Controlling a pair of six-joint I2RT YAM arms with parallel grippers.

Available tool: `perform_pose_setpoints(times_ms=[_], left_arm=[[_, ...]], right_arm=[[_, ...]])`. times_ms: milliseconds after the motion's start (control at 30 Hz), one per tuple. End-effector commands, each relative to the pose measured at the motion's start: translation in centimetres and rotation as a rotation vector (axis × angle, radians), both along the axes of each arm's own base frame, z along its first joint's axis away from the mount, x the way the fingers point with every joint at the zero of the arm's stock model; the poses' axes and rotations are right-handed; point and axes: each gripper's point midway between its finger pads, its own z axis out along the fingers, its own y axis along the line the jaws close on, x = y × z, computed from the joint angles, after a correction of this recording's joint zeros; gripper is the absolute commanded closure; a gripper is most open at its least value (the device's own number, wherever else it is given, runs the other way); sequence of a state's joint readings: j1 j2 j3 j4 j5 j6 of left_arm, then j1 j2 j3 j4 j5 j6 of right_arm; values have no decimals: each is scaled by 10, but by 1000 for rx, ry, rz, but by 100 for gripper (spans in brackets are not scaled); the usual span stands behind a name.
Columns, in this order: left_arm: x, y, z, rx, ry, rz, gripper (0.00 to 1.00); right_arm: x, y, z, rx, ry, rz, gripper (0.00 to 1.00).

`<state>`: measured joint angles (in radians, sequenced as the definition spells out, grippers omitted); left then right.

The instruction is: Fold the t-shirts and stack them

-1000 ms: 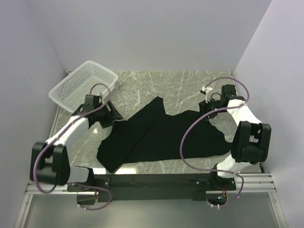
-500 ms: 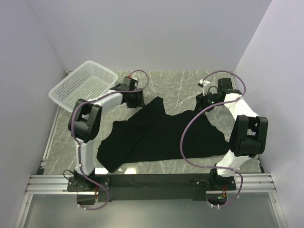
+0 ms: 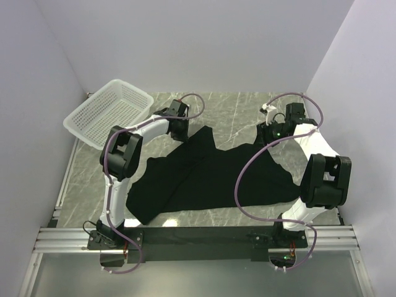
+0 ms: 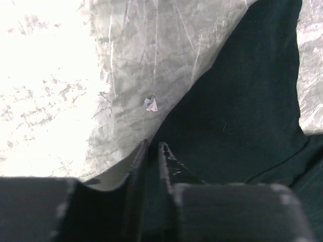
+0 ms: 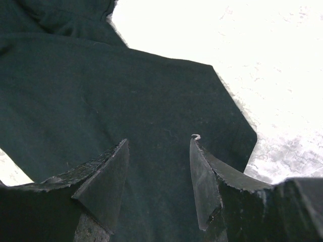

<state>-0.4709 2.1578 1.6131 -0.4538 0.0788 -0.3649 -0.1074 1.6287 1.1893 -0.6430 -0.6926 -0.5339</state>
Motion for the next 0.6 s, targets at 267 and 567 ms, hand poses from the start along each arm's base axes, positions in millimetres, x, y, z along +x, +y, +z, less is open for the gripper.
perform_pose_setpoints(times_ms=[267, 567], left_arm=[[4, -9, 29, -5, -64, -118, 99], [71, 18, 67, 14, -222, 7, 100]], right_arm=[[5, -9, 22, 22, -53, -35, 41], [6, -12, 22, 23, -55, -46, 41]])
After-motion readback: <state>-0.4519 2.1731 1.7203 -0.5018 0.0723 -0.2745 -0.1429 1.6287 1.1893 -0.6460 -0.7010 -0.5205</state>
